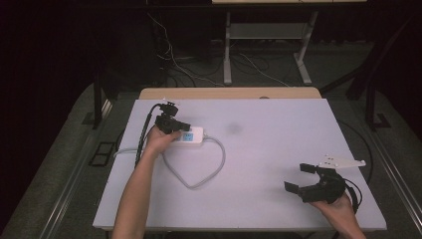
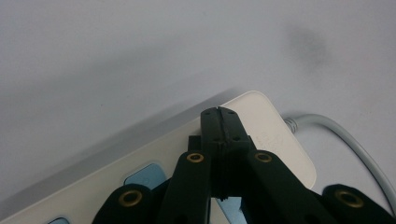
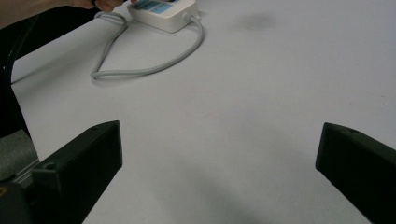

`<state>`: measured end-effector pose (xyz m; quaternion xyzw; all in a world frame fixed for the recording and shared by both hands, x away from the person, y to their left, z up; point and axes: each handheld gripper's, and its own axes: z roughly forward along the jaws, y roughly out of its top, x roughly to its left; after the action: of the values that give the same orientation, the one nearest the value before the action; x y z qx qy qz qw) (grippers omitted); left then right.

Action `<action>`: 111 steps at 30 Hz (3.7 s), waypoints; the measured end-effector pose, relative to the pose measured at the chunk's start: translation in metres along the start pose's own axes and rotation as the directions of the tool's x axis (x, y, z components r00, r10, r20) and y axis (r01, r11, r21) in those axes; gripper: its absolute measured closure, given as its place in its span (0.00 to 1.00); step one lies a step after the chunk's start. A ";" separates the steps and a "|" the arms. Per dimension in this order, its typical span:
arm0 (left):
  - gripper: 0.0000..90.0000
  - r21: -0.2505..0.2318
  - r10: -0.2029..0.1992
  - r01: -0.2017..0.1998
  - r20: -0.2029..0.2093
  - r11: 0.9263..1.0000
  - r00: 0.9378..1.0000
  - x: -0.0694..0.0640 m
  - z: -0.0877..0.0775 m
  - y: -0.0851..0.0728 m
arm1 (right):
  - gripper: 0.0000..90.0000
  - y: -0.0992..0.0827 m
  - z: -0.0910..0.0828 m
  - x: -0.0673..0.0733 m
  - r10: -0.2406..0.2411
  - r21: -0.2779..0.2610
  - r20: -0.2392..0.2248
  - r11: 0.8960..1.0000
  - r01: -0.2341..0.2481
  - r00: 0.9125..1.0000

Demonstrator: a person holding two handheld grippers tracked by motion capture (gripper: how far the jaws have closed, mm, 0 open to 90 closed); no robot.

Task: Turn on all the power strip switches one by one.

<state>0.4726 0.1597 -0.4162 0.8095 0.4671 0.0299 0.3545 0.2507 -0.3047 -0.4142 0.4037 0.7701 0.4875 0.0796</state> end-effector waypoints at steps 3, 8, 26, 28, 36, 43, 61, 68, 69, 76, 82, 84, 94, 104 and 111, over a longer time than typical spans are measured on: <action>1.00 0.018 0.003 -0.003 -0.010 1.000 1.000 -0.001 0.001 0.002 | 0.00 0.000 0.000 0.000 -0.002 0.001 0.001 1.000 0.002 1.000; 1.00 0.016 -0.001 0.002 -0.012 1.000 1.000 -0.002 0.001 0.001 | 0.01 0.000 -0.001 0.000 -0.002 -0.002 0.002 1.000 0.002 1.000; 1.00 -0.042 -0.004 0.003 -0.036 0.999 0.999 -0.002 -0.003 -0.002 | 0.00 0.000 -0.002 -0.001 0.008 -0.008 0.004 1.000 -0.008 1.000; 1.00 -0.072 -0.006 0.004 -0.019 0.997 1.000 -0.002 -0.007 0.000 | 0.01 0.000 -0.002 -0.002 0.008 -0.010 0.003 1.000 -0.008 1.000; 1.00 -0.103 -0.005 0.003 -0.020 0.995 1.000 -0.001 -0.023 0.004 | 0.01 0.000 -0.002 -0.002 0.011 -0.010 0.007 1.000 -0.011 1.000; 1.00 -0.101 -0.001 -0.002 -0.033 0.995 0.999 0.004 -0.036 0.002 | 0.00 0.000 -0.002 -0.003 0.013 -0.009 0.009 1.000 -0.013 1.000; 1.00 -0.100 -0.020 0.014 -0.059 0.995 0.998 0.015 -0.048 -0.004 | 0.01 0.000 -0.001 -0.002 0.010 -0.004 0.010 1.000 -0.010 1.000; 1.00 -0.081 -0.020 0.015 -0.058 0.997 0.998 0.017 -0.041 -0.009 | 0.01 0.000 -0.001 -0.002 0.007 -0.003 0.009 1.000 -0.007 1.000; 1.00 -0.076 -0.020 0.015 -0.060 0.997 0.998 0.017 -0.039 -0.010 | 0.00 0.000 -0.001 -0.002 0.008 -0.002 0.009 1.000 -0.008 1.000; 1.00 -0.084 -0.033 0.028 -0.067 0.996 0.997 0.020 -0.035 -0.018 | 0.01 0.000 -0.001 -0.002 0.008 -0.003 0.010 1.000 -0.008 1.000; 1.00 -0.093 -0.042 0.036 -0.065 0.995 0.997 0.021 -0.031 -0.019 | 0.01 0.000 0.000 -0.001 0.006 0.001 0.011 1.000 -0.006 1.000; 1.00 -0.093 -0.042 0.035 -0.066 0.995 0.997 0.021 -0.029 -0.019 | 0.01 0.000 0.000 -0.002 0.007 0.000 0.011 1.000 -0.007 1.000; 1.00 -0.093 -0.044 0.038 -0.063 0.995 0.997 0.022 -0.023 -0.019 | 0.01 0.000 -0.001 -0.002 0.010 -0.002 0.010 1.000 -0.010 1.000; 1.00 -0.087 -0.064 0.061 -0.035 0.994 0.997 0.027 -0.022 -0.021 | 0.01 0.000 -0.001 -0.003 0.009 0.002 0.015 1.000 -0.009 1.000; 1.00 -0.087 -0.071 0.069 -0.025 0.994 0.997 0.029 -0.021 -0.020 | 0.00 -0.001 -0.002 -0.004 0.016 0.000 0.019 1.000 -0.016 1.000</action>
<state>0.4661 0.2001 -0.4212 0.7762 0.4984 0.0486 0.3832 0.2526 -0.3090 -0.4151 0.4143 0.7662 0.4842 0.0828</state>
